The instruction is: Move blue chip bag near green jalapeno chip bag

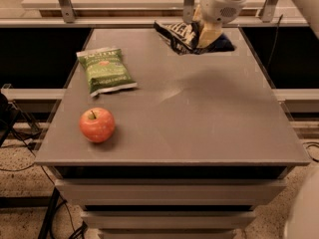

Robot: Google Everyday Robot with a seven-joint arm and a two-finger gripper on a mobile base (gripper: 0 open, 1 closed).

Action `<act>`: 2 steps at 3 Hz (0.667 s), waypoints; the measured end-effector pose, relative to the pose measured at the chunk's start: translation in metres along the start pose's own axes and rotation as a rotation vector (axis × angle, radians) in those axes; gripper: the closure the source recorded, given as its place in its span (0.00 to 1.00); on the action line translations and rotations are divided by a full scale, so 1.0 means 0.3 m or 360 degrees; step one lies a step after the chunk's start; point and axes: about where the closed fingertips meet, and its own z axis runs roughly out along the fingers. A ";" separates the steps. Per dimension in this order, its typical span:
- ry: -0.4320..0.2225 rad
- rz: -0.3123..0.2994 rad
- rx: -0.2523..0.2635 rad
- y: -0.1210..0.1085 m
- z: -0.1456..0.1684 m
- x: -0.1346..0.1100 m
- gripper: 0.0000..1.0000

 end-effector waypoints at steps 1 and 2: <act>-0.0033 -0.0196 -0.0024 -0.050 0.057 -0.166 1.00; -0.0032 -0.0278 -0.0020 -0.095 0.114 -0.297 1.00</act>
Offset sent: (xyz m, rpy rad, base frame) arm 0.0339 0.1504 -0.0049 -0.0643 -0.0425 0.2055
